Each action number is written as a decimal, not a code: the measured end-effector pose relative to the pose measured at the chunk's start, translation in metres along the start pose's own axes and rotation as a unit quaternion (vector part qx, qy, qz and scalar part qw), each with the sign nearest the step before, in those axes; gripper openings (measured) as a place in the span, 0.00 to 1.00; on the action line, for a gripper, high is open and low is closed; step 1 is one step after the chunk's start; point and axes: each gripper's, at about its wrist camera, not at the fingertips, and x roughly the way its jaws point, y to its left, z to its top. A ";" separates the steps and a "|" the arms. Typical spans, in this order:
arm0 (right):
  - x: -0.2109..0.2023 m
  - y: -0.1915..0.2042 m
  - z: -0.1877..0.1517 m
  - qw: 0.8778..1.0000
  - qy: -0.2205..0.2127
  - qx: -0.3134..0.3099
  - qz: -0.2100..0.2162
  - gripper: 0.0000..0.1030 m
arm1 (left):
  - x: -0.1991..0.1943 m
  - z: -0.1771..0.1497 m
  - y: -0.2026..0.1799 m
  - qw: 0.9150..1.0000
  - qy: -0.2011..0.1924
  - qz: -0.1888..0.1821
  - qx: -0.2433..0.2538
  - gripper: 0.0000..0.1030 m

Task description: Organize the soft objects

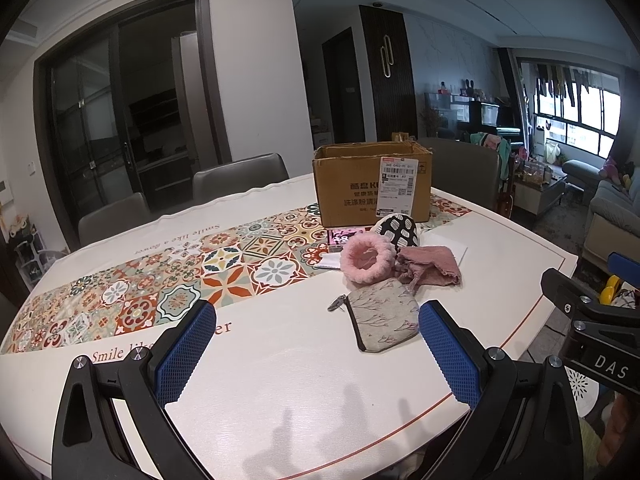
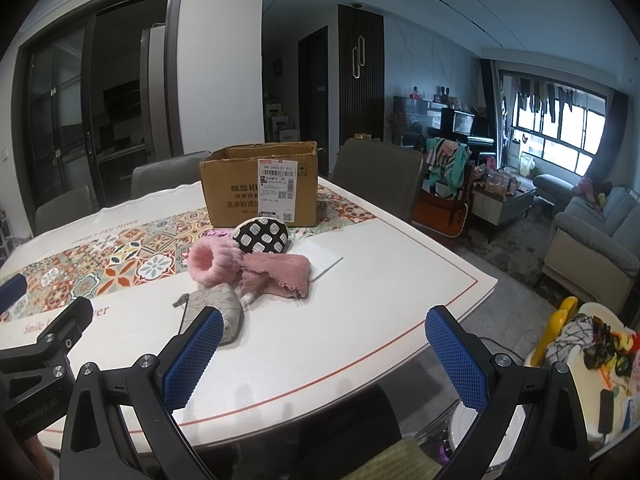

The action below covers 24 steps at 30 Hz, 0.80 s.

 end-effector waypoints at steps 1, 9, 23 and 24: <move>-0.001 0.000 0.000 1.000 0.000 0.001 0.001 1.00 | 0.000 0.000 0.000 1.000 0.001 -0.001 0.000 1.00; 0.007 -0.005 0.004 1.000 0.001 -0.003 0.018 1.00 | 0.011 0.002 -0.015 1.000 0.006 -0.009 0.004 1.00; 0.066 -0.025 0.014 0.996 0.021 -0.041 0.080 0.86 | 0.051 -0.001 -0.060 0.999 0.014 -0.024 0.032 0.98; 0.069 -0.026 0.014 0.995 0.021 -0.046 0.084 0.85 | 0.055 -0.001 -0.063 0.999 0.018 -0.025 0.032 0.96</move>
